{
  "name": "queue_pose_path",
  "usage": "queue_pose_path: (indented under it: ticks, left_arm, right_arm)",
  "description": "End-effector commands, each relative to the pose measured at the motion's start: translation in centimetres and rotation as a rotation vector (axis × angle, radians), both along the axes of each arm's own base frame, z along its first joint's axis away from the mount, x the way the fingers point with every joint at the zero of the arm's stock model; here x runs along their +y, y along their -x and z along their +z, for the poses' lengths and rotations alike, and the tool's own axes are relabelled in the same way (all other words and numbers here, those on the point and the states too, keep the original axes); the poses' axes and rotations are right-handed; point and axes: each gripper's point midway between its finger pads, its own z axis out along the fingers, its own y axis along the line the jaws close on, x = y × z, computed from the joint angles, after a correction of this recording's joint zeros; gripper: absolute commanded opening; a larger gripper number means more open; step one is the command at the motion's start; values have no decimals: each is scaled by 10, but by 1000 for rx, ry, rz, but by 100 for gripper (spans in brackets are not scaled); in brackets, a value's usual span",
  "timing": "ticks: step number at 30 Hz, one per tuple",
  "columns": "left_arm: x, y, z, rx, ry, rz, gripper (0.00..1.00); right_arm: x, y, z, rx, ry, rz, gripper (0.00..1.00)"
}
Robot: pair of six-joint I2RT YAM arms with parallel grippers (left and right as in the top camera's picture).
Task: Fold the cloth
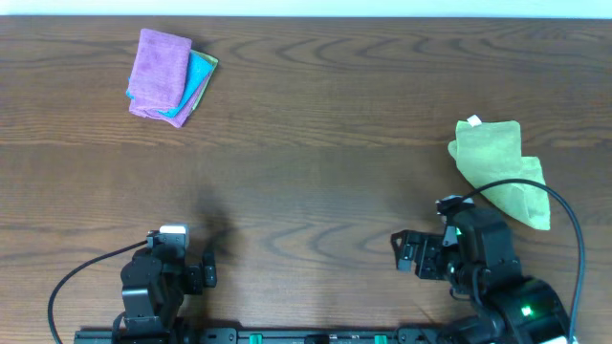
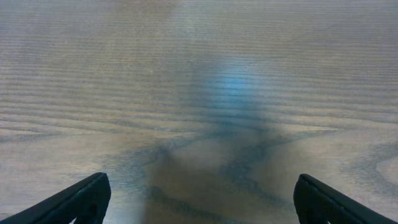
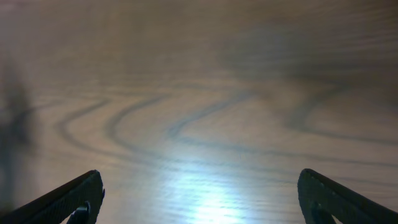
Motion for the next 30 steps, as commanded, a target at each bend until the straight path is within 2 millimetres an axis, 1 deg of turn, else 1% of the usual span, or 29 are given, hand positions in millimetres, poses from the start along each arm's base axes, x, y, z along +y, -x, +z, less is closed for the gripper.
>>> queue_pose_path:
  ticks: [1, 6, 8, 9, 11, 14, 17, 23, 27, 28, 30]
  left_arm:
    - [2, 2, -7, 15, -2, 17, 95]
    - [2, 2, -7, 15, -2, 17, 95]
    - [2, 2, -7, 15, -2, 17, 95]
    - [2, 2, -7, 15, -2, 17, 95]
    - [2, 2, -7, 15, -2, 17, 95]
    - [2, 2, -7, 15, -2, 17, 95]
    - [2, 2, -7, 15, -2, 17, 95]
    - [2, 2, -7, 15, -2, 17, 95]
    - [2, 2, -7, 15, -2, 17, 95]
    - [2, 2, -7, 15, -2, 17, 95]
    - [2, 2, -7, 15, -2, 17, 95]
  right_arm:
    - [-29, -8, 9, -96, 124, -91, 99]
    - [-56, -8, 27, -236, 239, -128, 99]
    - [-72, -6, 31, -289, 306, -168, 99]
    - [-79, -5, 30, -301, 330, -189, 99]
    - [-91, -1, 21, -309, 354, -244, 99]
    - [-101, 4, 5, -313, 360, -297, 99]
    - [-102, 5, -11, -323, 342, -313, 99]
    - [-90, -1, -41, -355, 257, -286, 99]
    - [-84, -1, -60, -345, 214, -273, 99]
    - [-84, -1, -62, -345, 211, -274, 99]
    - [-87, -2, -60, -356, 219, -286, 99]
